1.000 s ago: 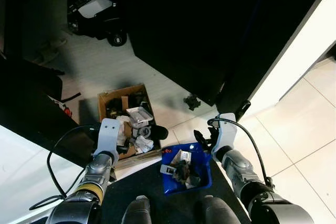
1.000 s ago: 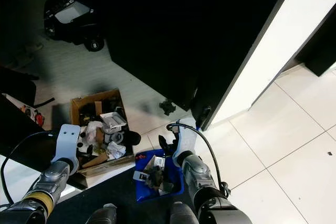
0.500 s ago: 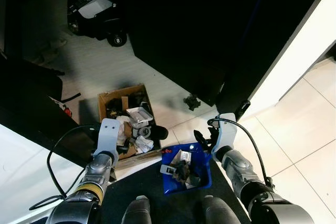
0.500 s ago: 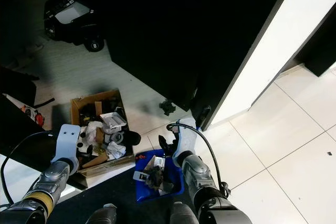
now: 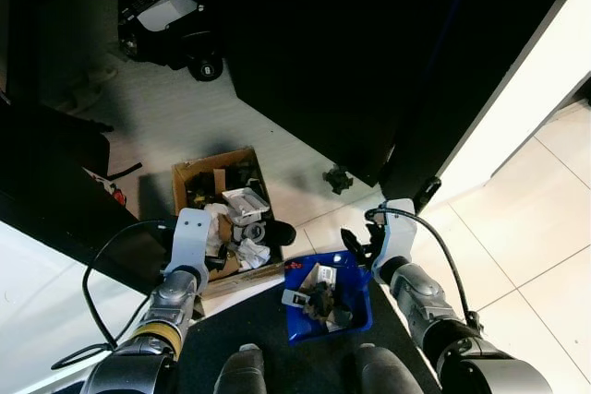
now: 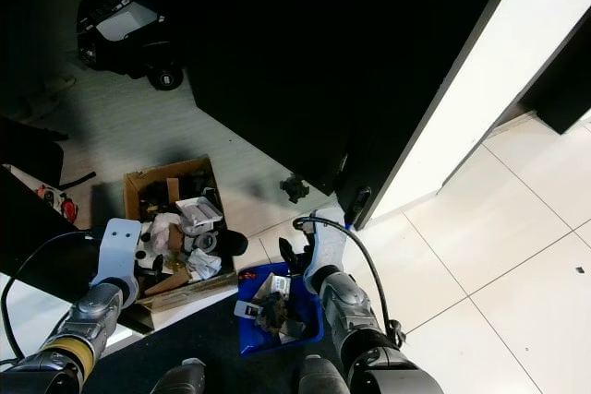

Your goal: Sweep floor

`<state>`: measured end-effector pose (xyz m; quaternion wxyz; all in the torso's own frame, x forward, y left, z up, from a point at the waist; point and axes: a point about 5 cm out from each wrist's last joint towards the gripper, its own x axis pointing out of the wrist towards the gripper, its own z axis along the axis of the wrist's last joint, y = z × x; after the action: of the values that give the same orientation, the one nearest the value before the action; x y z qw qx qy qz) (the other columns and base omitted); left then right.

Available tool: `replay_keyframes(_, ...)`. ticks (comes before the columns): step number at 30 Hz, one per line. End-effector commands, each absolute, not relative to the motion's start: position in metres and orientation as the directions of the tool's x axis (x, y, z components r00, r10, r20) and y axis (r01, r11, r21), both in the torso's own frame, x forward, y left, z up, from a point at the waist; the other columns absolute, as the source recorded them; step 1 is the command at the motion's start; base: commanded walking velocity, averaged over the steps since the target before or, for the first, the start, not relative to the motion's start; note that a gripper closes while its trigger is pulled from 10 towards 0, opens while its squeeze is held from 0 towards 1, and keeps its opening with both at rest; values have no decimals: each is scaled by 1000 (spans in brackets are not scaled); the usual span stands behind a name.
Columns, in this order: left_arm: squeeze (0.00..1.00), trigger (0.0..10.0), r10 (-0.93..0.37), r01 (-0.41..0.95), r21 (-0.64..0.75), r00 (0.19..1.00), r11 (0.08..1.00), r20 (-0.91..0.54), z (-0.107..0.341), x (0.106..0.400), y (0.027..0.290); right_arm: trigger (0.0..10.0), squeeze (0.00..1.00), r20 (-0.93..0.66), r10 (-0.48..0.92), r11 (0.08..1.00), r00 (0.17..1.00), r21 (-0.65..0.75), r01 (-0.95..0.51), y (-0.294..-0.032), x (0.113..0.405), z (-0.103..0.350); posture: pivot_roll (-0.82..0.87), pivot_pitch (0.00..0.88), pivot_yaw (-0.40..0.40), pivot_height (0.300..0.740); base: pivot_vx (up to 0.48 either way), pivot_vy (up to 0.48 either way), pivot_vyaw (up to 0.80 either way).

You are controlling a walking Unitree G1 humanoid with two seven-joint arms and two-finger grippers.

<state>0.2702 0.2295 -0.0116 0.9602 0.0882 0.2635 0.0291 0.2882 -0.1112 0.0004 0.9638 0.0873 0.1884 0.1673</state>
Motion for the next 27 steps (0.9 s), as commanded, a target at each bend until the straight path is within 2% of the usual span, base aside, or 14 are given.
replay_keyframes(1,0,10000,105,-9,181,842,983,-530,-18,265,229,10000,0,-364,348,931,864,240,-274,-112,284,-5,-96,101,9,740,0,0,0)
replay_keyframes(27,0,10000,103,-8,178,842,984,-530,-18,265,227,10000,0,-365,344,933,865,239,-270,-114,284,-5,-95,100,8,740,0,0,0)
